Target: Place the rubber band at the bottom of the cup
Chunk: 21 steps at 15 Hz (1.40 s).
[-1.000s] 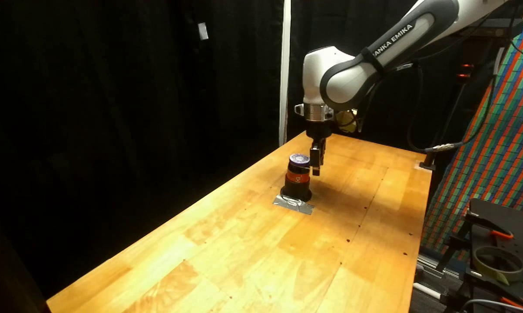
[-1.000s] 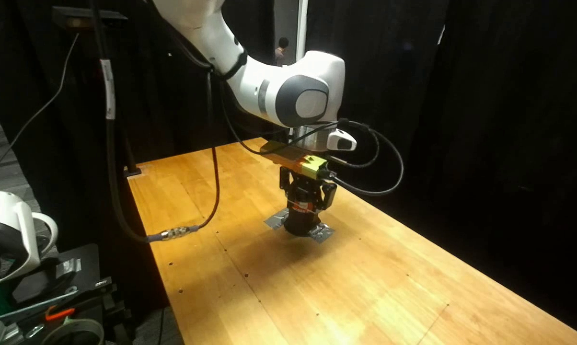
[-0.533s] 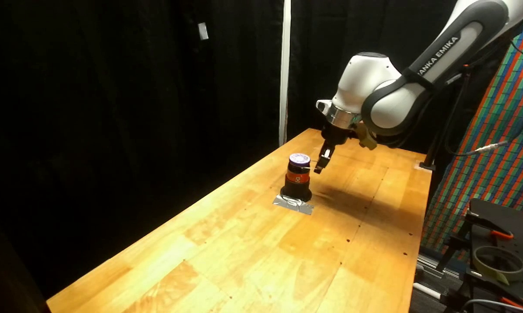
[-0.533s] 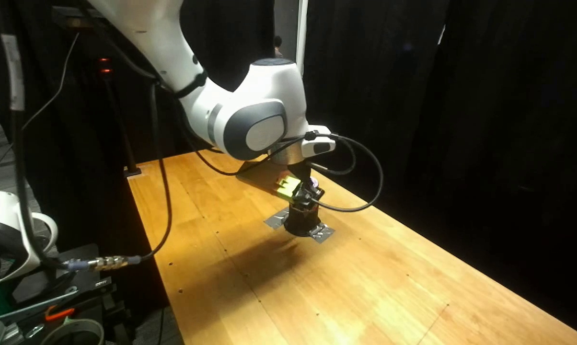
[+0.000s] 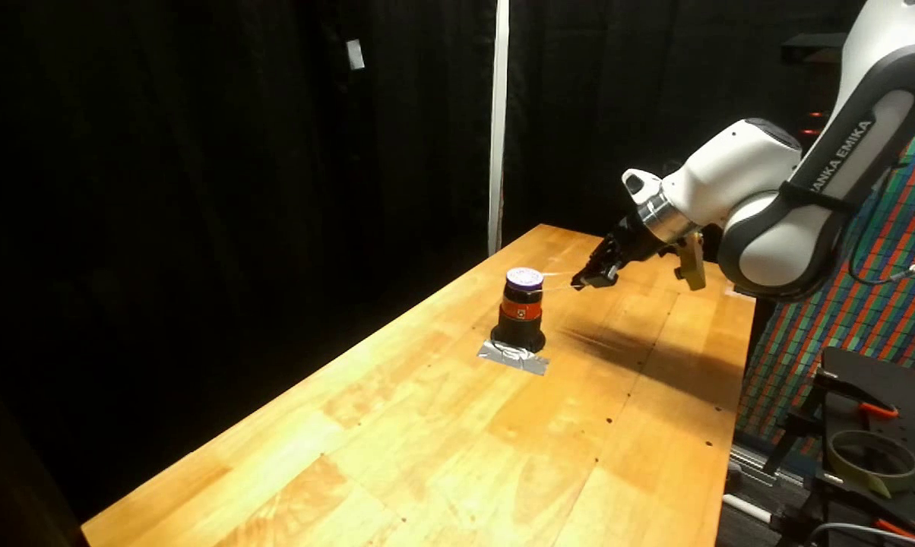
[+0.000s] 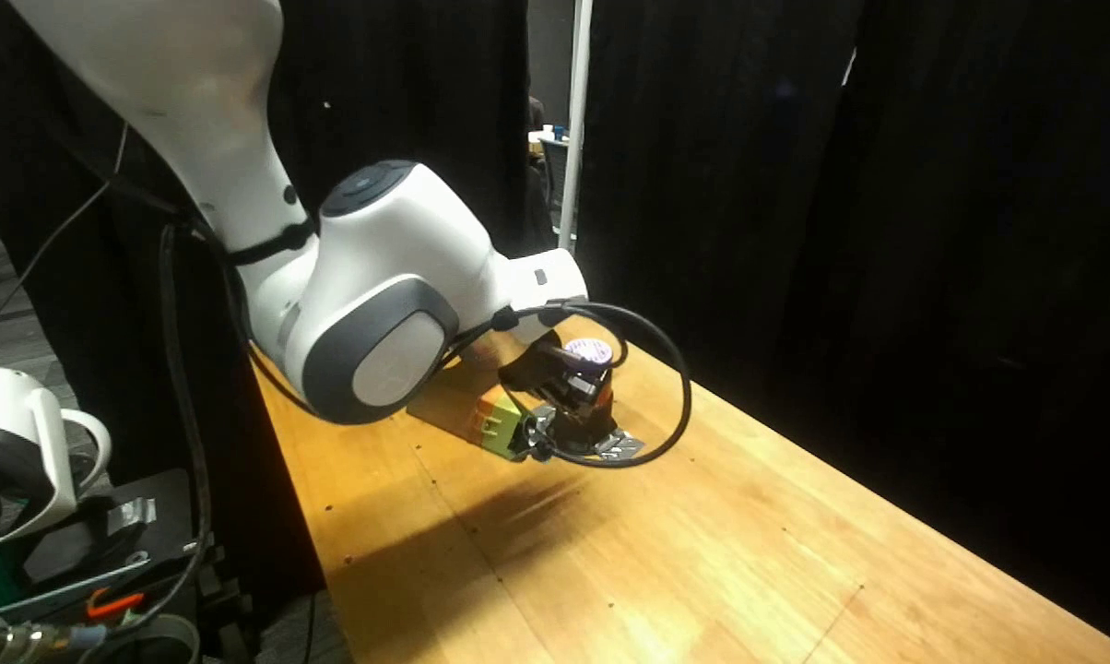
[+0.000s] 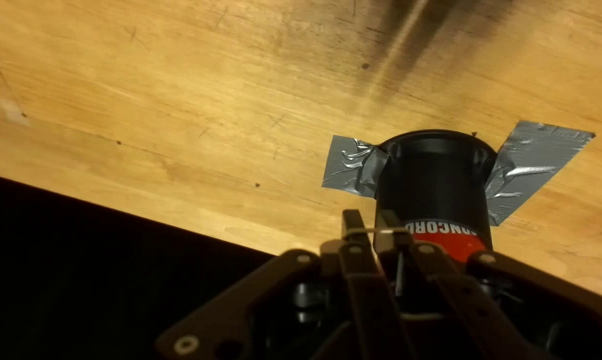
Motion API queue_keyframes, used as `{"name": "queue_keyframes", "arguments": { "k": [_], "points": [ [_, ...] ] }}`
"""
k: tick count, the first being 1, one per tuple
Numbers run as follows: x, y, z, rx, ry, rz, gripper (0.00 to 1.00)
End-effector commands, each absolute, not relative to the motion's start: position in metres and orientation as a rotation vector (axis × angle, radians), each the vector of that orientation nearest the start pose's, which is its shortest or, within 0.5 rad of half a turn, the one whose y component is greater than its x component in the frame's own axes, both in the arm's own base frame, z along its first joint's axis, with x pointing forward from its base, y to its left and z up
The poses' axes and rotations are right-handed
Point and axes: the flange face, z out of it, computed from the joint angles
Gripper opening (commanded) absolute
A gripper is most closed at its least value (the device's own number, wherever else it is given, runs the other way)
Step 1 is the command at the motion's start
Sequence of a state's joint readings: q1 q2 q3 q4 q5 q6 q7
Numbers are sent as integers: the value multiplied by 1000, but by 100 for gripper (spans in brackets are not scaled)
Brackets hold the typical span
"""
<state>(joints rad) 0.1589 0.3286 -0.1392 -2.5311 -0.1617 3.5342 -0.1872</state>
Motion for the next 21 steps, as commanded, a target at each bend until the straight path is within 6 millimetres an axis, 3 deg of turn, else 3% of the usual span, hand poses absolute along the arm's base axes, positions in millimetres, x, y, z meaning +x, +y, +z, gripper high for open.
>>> {"name": "queue_keyframes", "arguments": {
  "k": [1,8,9,12,13,14,15,16,17,18,19,21],
  "points": [
    [467,26,211,-2938,-608,-1248,16],
    [434,42,189,-2674,-563,-1702,15],
    [466,48,222,-2650,-560,-1734,14],
    [485,52,231,-2604,-554,-1804,15],
    [478,50,223,-2577,-548,-1852,15],
    [501,54,248,-2570,-543,-1866,15],
    [503,53,249,-2569,-540,-1874,14],
    [490,50,233,-2554,-531,-1904,14],
    [506,52,251,-2554,-521,-1907,14],
    [511,51,256,-2557,-506,-1906,14],
    [494,47,240,-2564,-488,-1900,40],
    [489,39,246,-2679,-519,-1743,46]
  ]
}}
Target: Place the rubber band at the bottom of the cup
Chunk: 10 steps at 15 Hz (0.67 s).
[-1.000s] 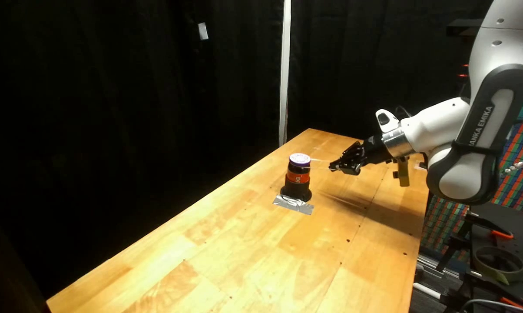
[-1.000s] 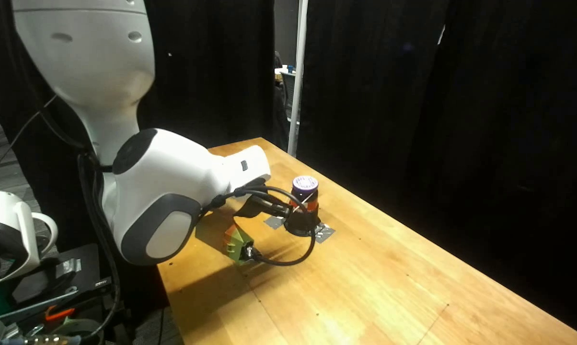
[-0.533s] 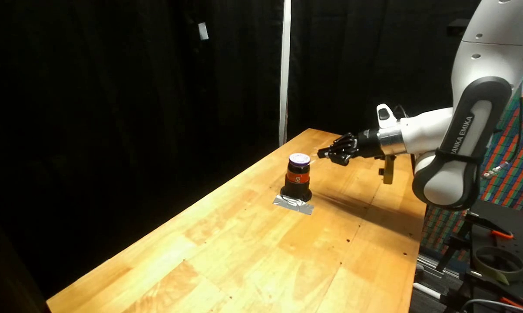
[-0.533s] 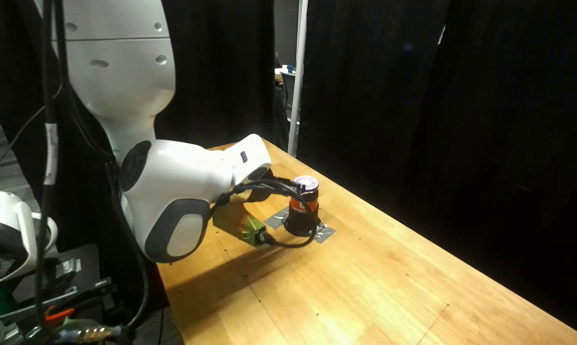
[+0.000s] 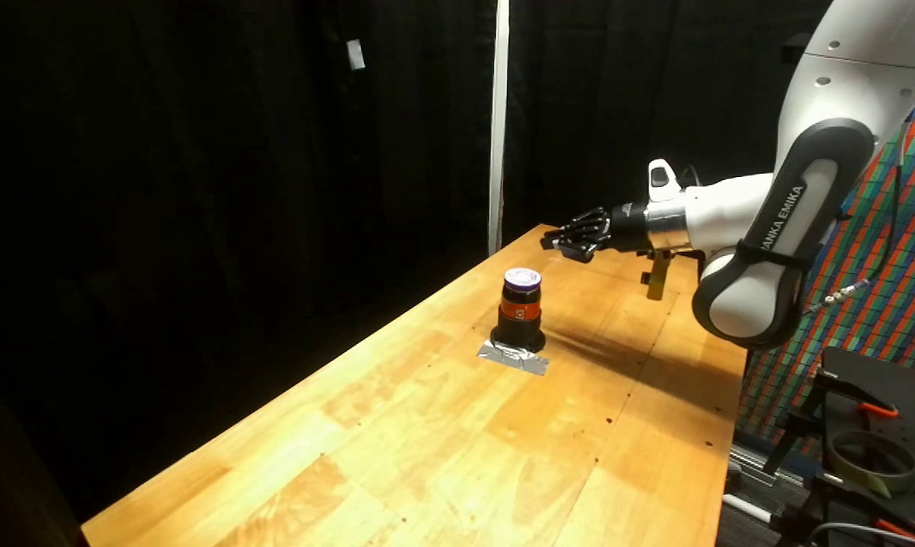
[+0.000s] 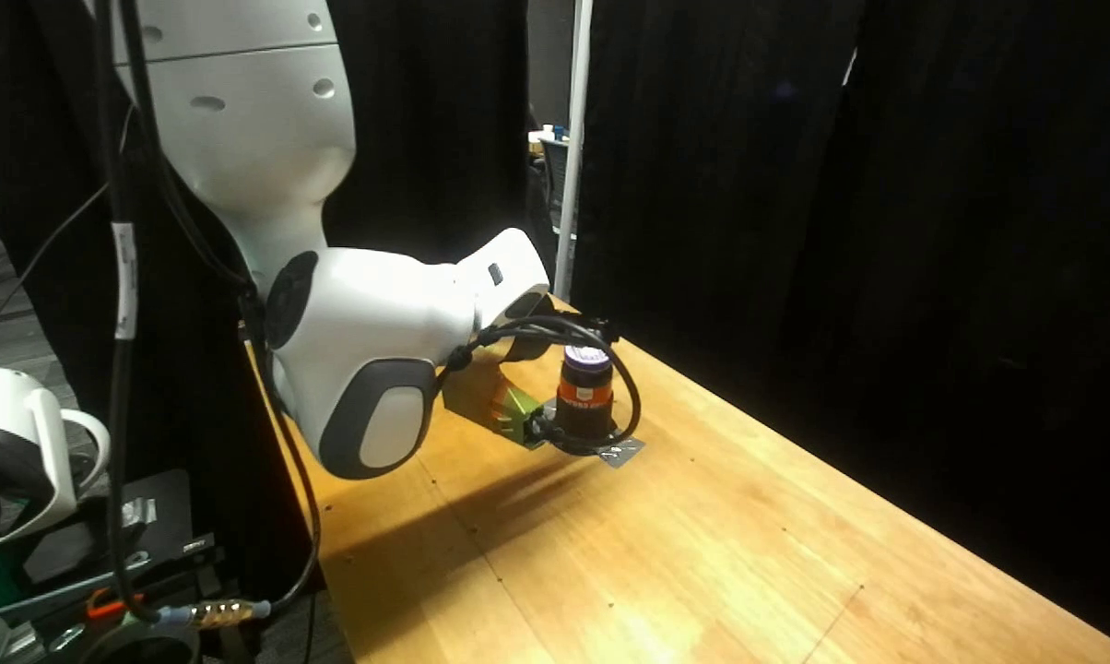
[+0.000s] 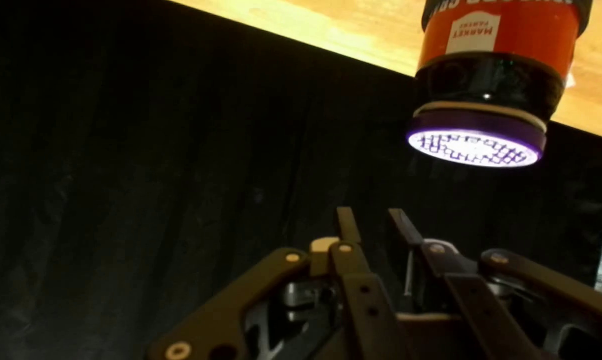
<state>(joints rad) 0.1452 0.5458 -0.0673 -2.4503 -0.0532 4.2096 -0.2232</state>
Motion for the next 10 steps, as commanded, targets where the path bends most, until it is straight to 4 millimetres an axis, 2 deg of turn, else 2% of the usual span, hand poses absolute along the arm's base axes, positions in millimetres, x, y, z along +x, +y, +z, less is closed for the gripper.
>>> {"name": "queue_keyframes", "arguments": {
  "k": [1,3,7,8,10],
  "points": [
    [490,36,253,-2760,-519,-1640,55],
    [482,31,258,-2870,-495,-1470,70],
    [480,20,271,-3041,-433,-1141,99],
    [481,15,275,-3071,-395,-1057,100],
    [488,-7,287,-3102,-351,-914,100]
  ]
}}
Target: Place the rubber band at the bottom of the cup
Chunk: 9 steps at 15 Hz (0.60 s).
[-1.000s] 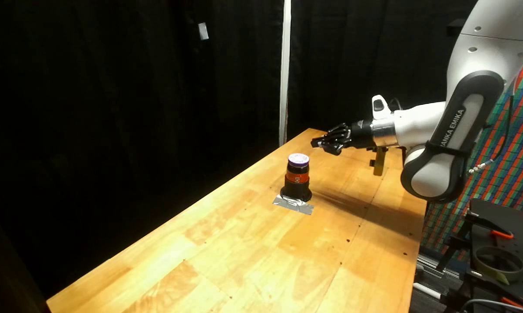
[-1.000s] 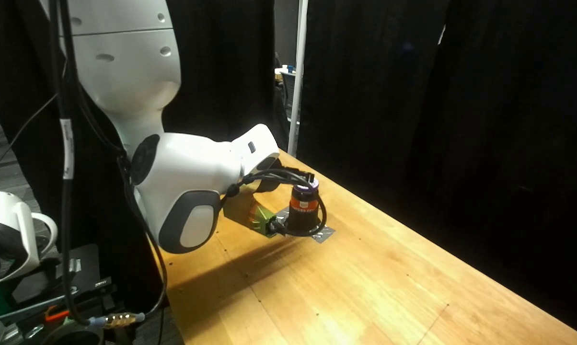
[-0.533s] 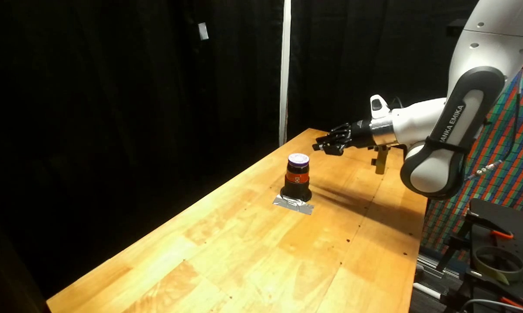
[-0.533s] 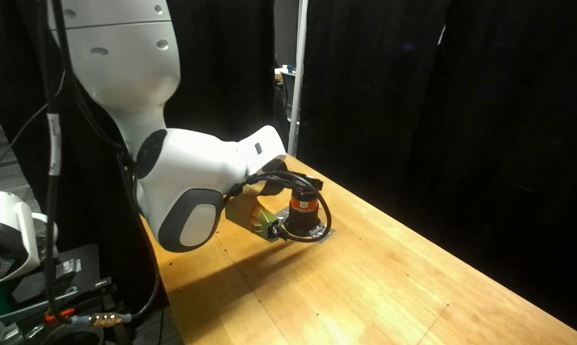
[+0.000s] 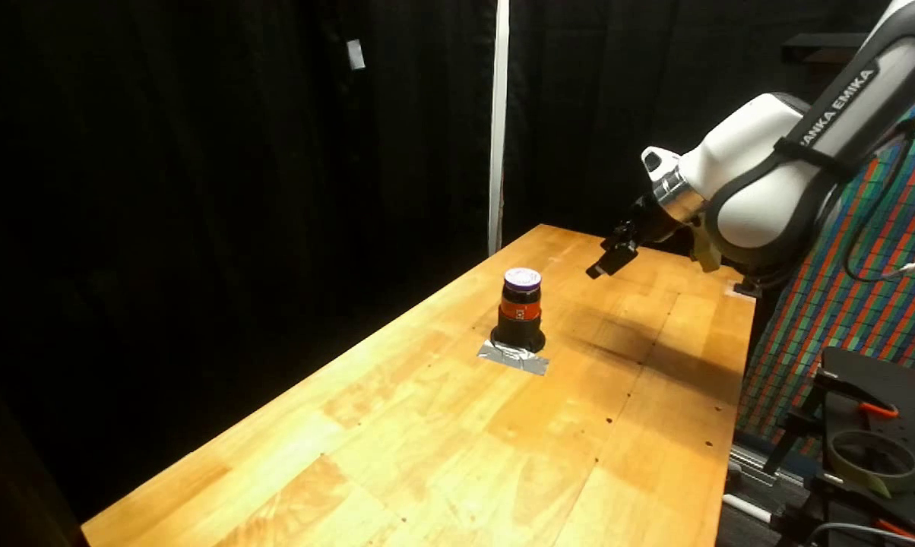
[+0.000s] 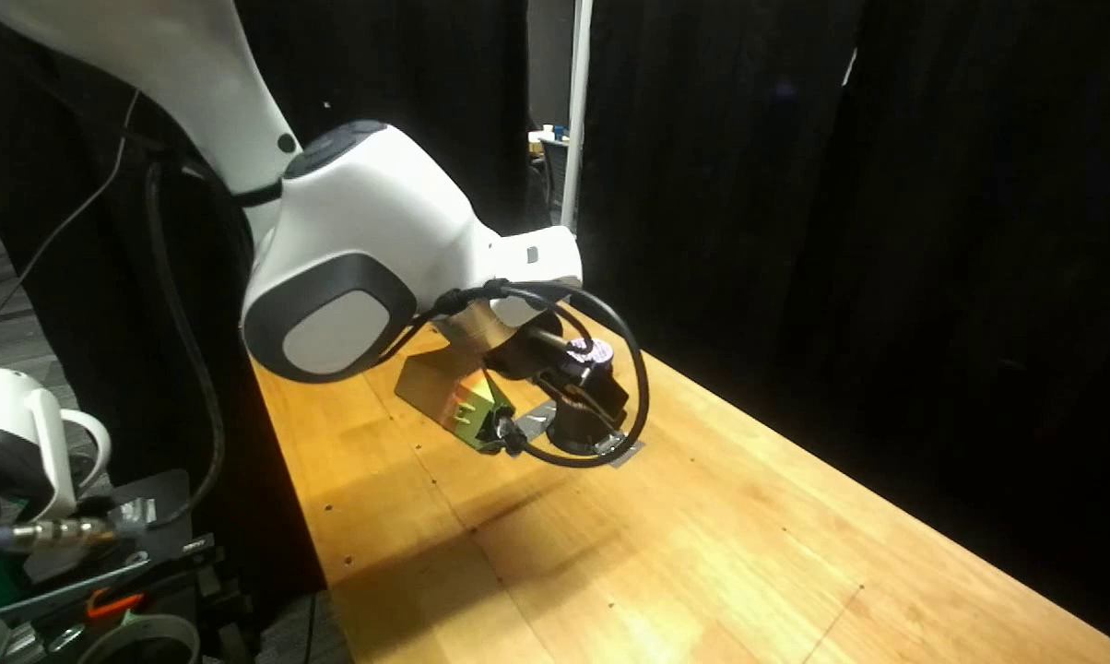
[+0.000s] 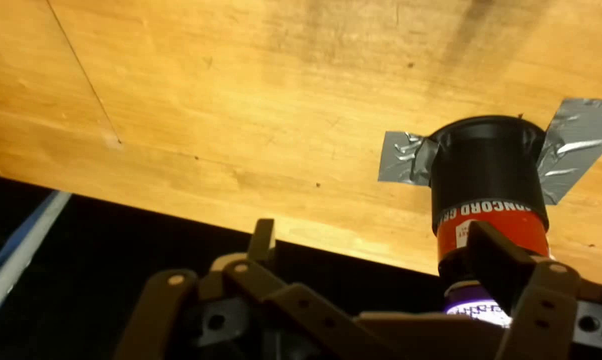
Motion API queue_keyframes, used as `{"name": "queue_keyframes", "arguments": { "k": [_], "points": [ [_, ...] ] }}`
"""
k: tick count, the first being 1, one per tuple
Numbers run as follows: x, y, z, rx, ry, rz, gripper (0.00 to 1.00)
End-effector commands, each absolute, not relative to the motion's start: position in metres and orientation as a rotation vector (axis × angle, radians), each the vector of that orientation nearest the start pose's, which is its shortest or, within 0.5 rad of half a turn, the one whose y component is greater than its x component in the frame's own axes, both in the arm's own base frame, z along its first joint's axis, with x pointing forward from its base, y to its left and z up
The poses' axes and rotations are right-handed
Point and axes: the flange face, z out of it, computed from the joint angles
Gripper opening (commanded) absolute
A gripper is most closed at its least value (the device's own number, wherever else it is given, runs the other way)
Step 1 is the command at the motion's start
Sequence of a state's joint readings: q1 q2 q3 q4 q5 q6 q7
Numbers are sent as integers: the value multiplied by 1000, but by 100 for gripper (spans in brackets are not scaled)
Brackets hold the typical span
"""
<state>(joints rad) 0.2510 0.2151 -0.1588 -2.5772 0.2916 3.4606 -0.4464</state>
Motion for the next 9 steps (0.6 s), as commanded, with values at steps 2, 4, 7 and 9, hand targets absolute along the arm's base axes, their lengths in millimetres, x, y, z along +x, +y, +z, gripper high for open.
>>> {"name": "queue_keyframes", "arguments": {
  "k": [2,4,7,9],
  "points": [
    [498,-35,281,-3145,-322,-816,100],
    [509,-49,288,-3174,-297,-745,100],
    [526,-60,317,-3208,-239,-627,100],
    [538,-61,344,-3225,-142,-590,100]
  ]
}}
